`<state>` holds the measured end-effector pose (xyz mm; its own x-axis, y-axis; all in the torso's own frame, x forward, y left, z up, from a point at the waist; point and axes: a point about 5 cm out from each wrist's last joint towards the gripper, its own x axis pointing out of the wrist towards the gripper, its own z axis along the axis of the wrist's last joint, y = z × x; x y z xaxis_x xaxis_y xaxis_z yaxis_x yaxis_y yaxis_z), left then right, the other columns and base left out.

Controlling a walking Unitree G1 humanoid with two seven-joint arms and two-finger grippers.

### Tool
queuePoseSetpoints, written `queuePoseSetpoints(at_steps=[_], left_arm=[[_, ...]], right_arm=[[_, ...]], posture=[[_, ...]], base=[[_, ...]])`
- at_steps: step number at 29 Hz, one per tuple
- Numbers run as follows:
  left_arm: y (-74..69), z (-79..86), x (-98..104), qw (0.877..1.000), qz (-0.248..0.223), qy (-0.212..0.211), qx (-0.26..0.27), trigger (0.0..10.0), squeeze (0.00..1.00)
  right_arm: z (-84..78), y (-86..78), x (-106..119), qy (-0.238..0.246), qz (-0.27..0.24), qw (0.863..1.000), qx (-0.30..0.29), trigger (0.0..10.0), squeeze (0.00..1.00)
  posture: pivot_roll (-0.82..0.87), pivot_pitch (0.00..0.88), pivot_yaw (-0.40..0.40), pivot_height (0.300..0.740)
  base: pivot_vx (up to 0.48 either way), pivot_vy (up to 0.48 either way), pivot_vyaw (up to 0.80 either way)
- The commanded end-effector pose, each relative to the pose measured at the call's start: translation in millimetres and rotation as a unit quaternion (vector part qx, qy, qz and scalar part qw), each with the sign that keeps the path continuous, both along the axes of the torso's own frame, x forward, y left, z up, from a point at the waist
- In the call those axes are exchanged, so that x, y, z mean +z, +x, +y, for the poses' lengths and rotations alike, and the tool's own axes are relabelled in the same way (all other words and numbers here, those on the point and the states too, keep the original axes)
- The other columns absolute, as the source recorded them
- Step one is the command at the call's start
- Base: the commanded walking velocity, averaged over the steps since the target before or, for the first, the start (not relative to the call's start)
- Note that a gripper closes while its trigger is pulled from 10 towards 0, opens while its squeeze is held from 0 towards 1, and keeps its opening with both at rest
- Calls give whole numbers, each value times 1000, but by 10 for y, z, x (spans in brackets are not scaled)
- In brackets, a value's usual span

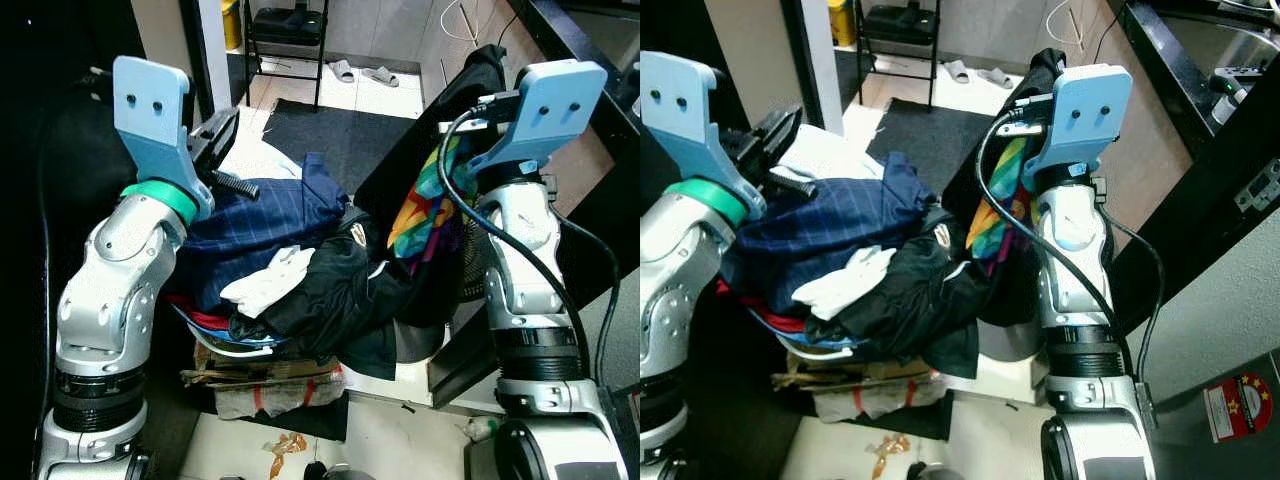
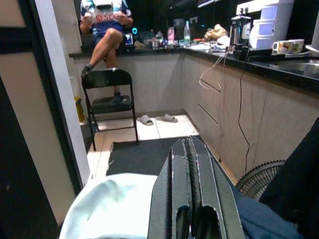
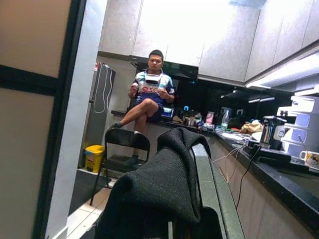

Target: Clothes washing

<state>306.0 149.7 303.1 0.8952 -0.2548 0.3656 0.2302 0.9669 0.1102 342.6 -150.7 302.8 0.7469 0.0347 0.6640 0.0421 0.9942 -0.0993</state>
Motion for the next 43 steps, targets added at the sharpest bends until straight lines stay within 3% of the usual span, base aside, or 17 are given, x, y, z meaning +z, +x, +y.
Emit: queuePoseSetpoints(at_steps=[1,43], left_arm=[[13,-34,-17,1000,3,1,-2,10000,0],[41,10,-3,1000,8,-2,7,10000,0]], right_arm=[[-34,-15,-21,12,8,1000,-4,10000,0],[-46,60,-41,43,42,998,-21,10000,0]], posture=[[50,55,-15,740],[58,54,-6,740]], base=[[0,0,-800],[0,0,-800]])
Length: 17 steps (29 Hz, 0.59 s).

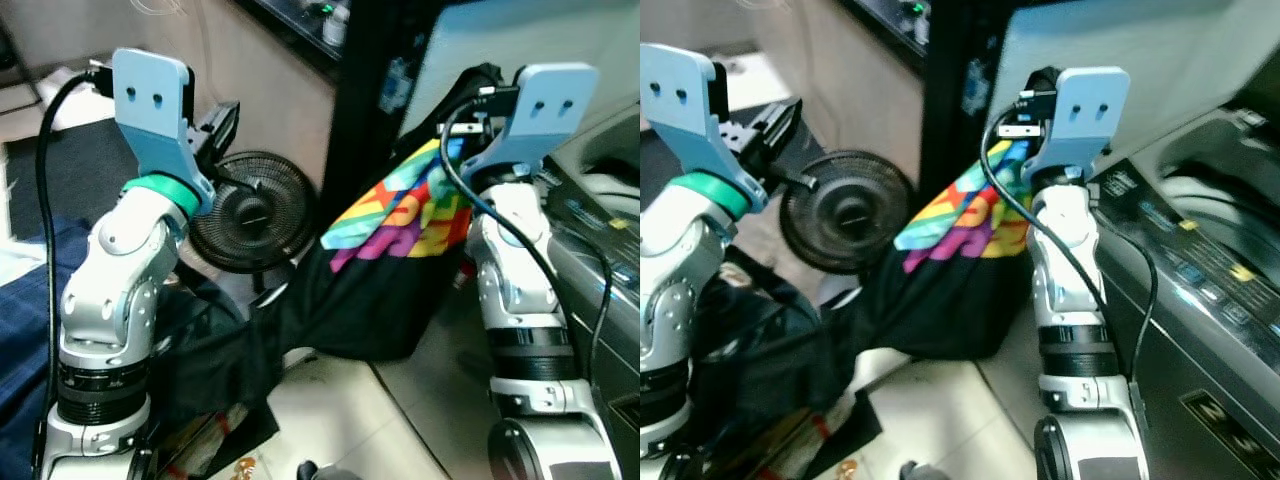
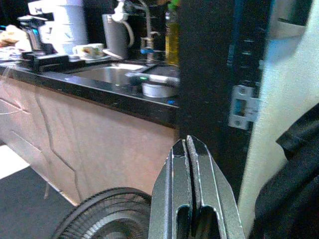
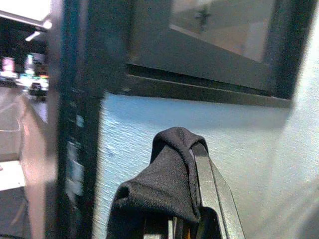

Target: Clothes washing

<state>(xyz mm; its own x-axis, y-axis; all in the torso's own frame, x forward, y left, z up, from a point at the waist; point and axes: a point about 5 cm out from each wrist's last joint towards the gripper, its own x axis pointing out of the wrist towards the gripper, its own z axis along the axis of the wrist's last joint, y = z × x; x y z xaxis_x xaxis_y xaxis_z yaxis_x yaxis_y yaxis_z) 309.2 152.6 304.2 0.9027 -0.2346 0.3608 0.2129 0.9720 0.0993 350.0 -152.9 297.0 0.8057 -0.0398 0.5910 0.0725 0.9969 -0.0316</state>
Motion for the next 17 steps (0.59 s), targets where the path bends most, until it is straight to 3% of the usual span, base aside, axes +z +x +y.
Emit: queuePoseSetpoints(at_steps=[1,17], left_arm=[[11,-20,-8,1000,3,3,-3,10000,0],[8,-10,9,1000,-3,3,0,10000,0]], right_arm=[[-20,-16,21,6,-6,1000,-2,10000,0],[25,-23,54,10,-13,1000,8,10000,0]], posture=[[58,50,-5,740],[62,41,-8,740]], base=[[0,0,-800],[0,0,-800]])
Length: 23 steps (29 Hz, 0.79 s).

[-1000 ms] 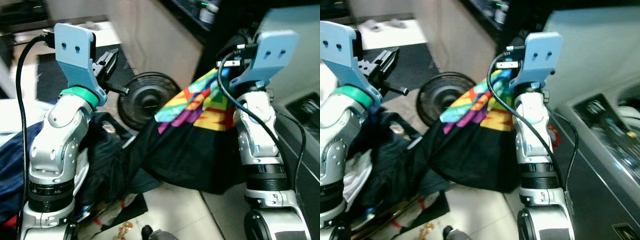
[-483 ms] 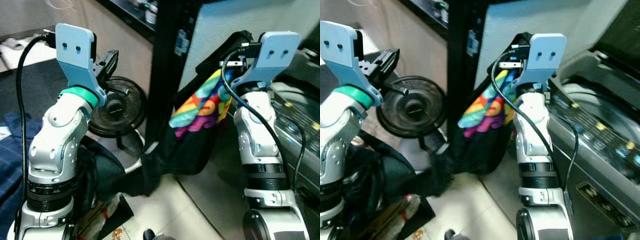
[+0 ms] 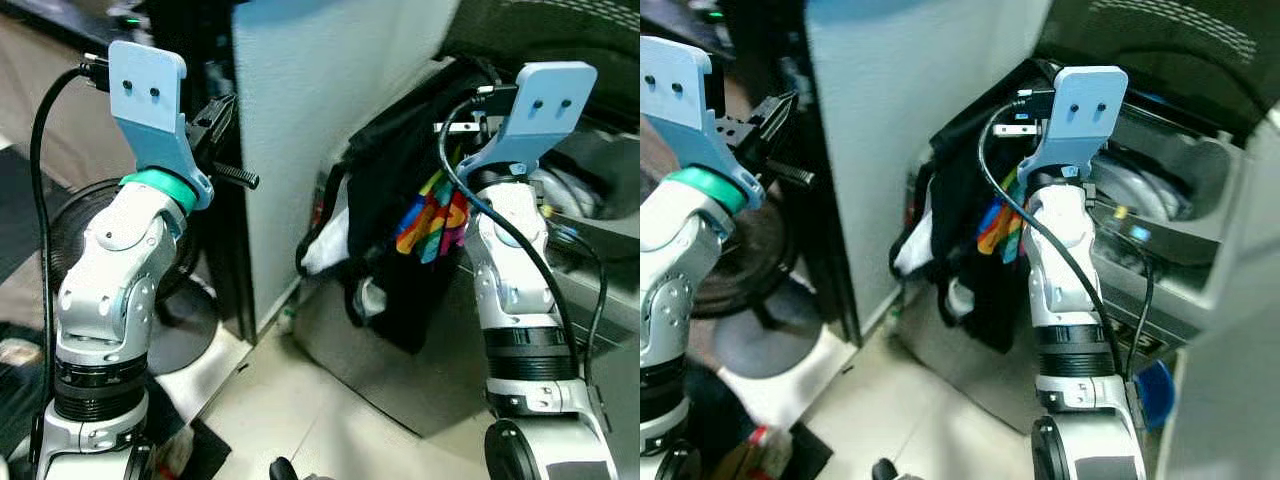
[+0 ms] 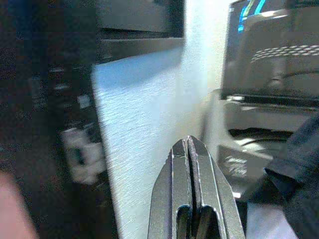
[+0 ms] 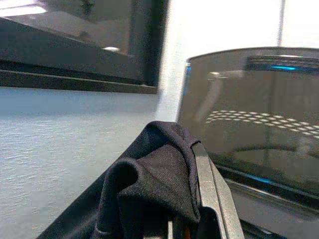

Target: Clothes washing

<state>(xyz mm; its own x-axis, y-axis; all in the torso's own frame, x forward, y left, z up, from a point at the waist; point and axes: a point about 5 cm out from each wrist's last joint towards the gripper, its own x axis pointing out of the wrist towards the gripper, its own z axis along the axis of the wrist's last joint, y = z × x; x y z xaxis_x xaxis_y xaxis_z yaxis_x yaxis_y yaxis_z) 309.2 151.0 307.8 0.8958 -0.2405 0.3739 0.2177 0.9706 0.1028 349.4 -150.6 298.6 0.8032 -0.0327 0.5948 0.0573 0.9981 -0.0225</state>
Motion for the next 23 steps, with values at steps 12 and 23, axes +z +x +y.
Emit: queuePoseSetpoints(at_steps=[12,23], left_arm=[[15,32,-13,1000,-6,9,19,10000,0],[26,38,-18,1000,-4,8,22,10000,0]], right_arm=[[35,-17,89,63,-18,997,28,10000,0],[40,20,27,43,6,999,13,10000,0]], posture=[[63,45,-7,740],[61,53,-4,740]], base=[[0,0,-800],[0,0,-582]])
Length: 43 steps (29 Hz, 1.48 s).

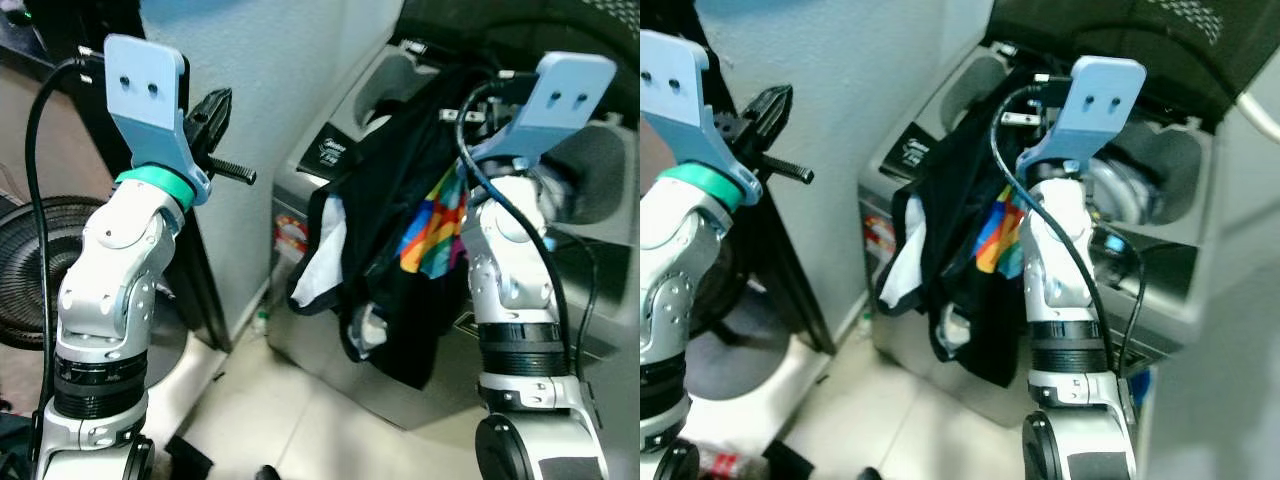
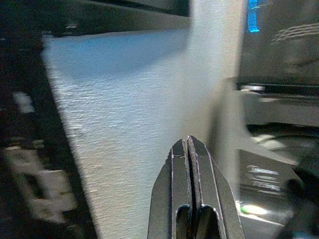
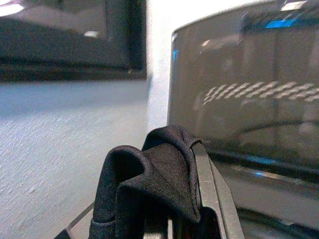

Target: Clothes washing

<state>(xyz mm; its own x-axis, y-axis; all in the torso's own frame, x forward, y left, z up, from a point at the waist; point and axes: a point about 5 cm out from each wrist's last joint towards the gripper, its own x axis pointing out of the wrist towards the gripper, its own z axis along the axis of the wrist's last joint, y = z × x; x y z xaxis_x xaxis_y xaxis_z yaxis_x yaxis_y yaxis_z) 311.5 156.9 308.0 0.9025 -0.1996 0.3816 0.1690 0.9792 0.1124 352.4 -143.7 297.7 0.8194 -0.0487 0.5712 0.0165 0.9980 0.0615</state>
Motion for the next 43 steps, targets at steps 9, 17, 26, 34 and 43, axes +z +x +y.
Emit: queuePoseSetpoints(at_steps=[9,17,26,34,43], left_arm=[[6,-19,-30,1000,4,4,-2,10000,0],[7,-25,-33,1000,4,3,-4,10000,0],[6,-24,-26,1000,3,1,-4,10000,0],[7,-33,-21,1000,1,-2,-4,10000,0],[-5,-23,24,1000,-23,-3,7,10000,0]], right_arm=[[-42,-3,29,8,-4,1000,-8,10000,0],[-53,-1,33,8,-3,1000,-11,10000,0],[-46,-9,71,15,-13,1000,-6,10000,0],[70,-80,149,9,-47,998,39,10000,0],[163,-126,196,0,-70,995,70,10000,0]], posture=[[62,54,-3,740],[61,55,-3,740],[62,57,-3,740],[60,58,-3,740],[60,56,-5,740]], base=[[0,0,-800],[0,0,-800],[0,0,-800],[0,0,-800],[33,31,-356]])
